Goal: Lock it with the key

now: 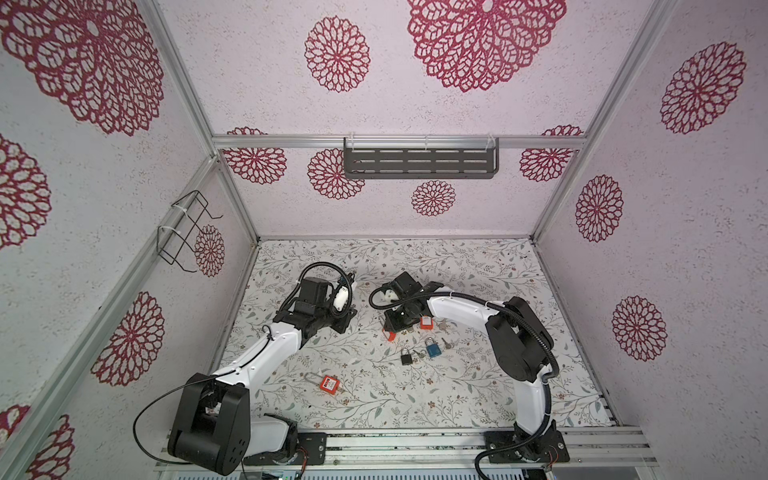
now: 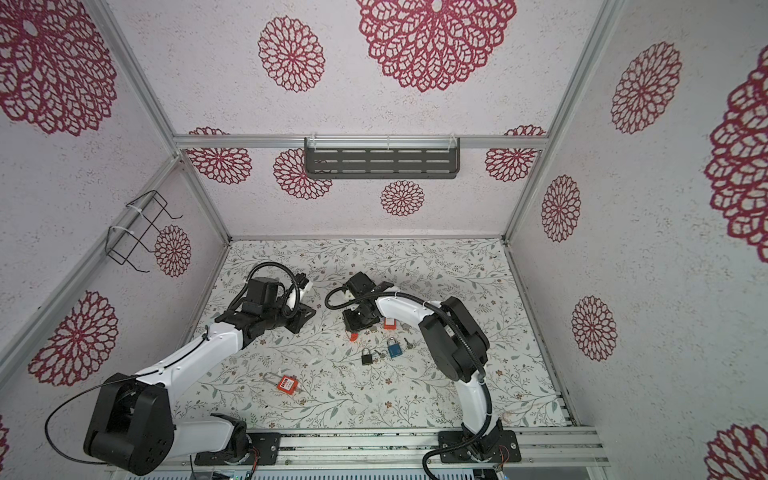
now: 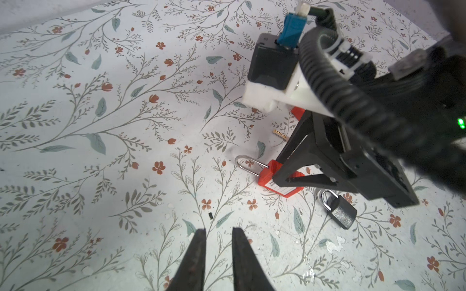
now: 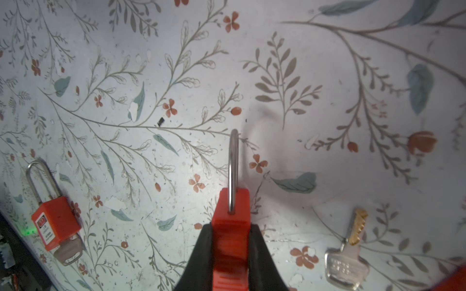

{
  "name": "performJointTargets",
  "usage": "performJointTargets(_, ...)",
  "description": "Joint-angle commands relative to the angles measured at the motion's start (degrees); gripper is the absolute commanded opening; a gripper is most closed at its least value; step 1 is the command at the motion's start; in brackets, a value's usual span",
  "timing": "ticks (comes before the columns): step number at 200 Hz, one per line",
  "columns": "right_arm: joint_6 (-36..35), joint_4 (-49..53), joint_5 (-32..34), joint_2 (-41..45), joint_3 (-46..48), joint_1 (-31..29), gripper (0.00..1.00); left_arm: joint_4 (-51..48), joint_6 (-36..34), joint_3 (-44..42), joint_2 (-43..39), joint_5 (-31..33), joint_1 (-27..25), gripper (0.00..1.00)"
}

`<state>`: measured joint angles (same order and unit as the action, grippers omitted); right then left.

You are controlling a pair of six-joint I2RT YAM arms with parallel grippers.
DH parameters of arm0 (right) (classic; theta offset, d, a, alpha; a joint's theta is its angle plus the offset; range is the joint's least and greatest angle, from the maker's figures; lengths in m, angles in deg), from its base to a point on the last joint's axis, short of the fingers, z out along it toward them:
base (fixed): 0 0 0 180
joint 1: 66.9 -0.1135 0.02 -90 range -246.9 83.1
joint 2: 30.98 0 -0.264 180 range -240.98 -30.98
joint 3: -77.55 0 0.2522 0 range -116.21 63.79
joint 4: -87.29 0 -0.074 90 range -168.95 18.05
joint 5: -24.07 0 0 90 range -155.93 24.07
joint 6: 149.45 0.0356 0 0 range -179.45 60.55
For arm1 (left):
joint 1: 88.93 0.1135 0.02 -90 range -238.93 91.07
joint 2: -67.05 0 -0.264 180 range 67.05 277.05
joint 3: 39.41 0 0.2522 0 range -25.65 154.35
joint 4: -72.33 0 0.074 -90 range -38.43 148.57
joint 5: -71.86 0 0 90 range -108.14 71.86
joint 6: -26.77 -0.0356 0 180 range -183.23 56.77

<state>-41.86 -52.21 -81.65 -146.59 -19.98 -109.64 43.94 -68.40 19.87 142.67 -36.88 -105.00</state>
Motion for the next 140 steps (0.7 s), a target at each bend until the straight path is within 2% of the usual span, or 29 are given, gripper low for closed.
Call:
performJointTargets(1, 2.1, -1.7, -1.7, 0.0, 1.1, 1.6, 0.23, 2.5, 1.1, -0.9, -1.8, 0.5, 0.8, 0.23)
performJointTargets(10, 2.0, -1.6, -1.5, -0.1, 1.1, 1.6, 0.30, 2.5, 1.2, -1.1, -2.2, 0.6, 0.9, 0.24)
performJointTargets(24, 1.9, -1.5, -1.2, -0.3, 1.1, 1.7, 0.33, 2.3, 1.5, -1.3, -2.7, 0.9, 1.0, 0.24)
performJointTargets(59, 1.6, -2.8, 2.5, 2.5, 2.8, 2.1, 0.51, 2.3, 2.4, -1.8, -4.3, 1.6, 1.7, 0.27)
performJointTargets(107, -3.4, -4.4, 5.4, 7.1, 2.5, 1.7, 0.52, 2.6, 4.2, -1.9, -7.8, 2.3, 2.8, 0.32)
performJointTargets(140, -17.3, 2.3, 4.3, 7.6, -2.3, -3.7, 0.52, 4.9, 15.6, -3.2, -12.0, 3.3, 9.0, 0.39)
